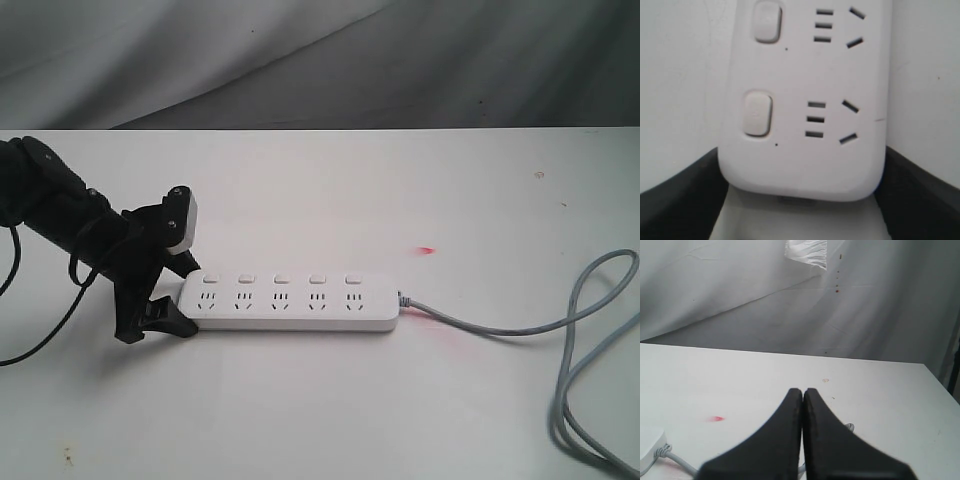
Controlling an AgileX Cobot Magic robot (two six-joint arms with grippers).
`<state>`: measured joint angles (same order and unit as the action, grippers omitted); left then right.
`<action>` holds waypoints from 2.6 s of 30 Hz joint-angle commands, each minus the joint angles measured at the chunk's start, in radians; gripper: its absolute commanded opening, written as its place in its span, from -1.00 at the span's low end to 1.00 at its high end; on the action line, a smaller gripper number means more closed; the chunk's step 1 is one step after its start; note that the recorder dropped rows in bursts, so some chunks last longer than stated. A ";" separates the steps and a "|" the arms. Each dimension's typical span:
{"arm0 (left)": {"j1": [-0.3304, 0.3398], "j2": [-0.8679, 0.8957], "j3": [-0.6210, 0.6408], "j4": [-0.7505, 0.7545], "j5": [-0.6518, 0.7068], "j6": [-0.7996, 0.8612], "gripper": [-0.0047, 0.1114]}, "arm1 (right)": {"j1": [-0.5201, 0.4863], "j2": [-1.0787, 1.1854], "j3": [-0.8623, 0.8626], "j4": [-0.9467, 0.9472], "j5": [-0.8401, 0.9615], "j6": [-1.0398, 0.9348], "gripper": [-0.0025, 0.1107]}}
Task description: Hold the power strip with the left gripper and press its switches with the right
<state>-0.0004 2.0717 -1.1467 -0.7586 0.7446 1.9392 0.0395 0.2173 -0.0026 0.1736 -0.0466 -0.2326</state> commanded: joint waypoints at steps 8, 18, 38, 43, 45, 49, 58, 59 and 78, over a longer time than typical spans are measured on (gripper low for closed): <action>-0.004 0.009 0.001 0.015 -0.061 0.003 0.16 | -0.007 -0.003 0.003 0.002 0.005 0.003 -0.96; -0.004 0.009 0.001 0.015 -0.061 0.003 0.16 | -0.007 0.053 -0.333 -0.124 0.505 0.003 -0.96; -0.004 0.009 0.001 0.015 -0.061 0.006 0.16 | 0.338 0.795 -0.888 -0.211 0.589 0.005 -0.96; -0.004 0.009 0.001 0.015 -0.061 0.006 0.16 | 0.452 0.963 -0.951 -0.132 0.589 0.035 -0.96; -0.004 0.009 0.001 0.015 -0.061 0.006 0.16 | 0.508 1.048 -0.978 -0.073 0.589 0.025 -0.96; -0.004 0.009 0.001 0.015 -0.061 0.006 0.16 | 0.531 1.218 -1.093 0.112 0.689 -0.282 -0.96; -0.004 0.009 0.001 0.015 -0.061 0.006 0.16 | 0.529 1.631 -1.475 0.265 0.845 -0.662 -0.96; -0.004 0.009 0.001 0.015 -0.061 0.006 0.16 | 0.529 1.654 -1.475 0.305 0.845 -0.727 -0.96; -0.004 0.009 0.001 0.015 -0.061 0.006 0.16 | 0.529 1.779 -1.475 0.618 0.787 -1.075 -0.86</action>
<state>-0.0004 2.0717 -1.1467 -0.7602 0.7411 1.9392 0.5680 1.9991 -1.4719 0.7649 0.7653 -1.2693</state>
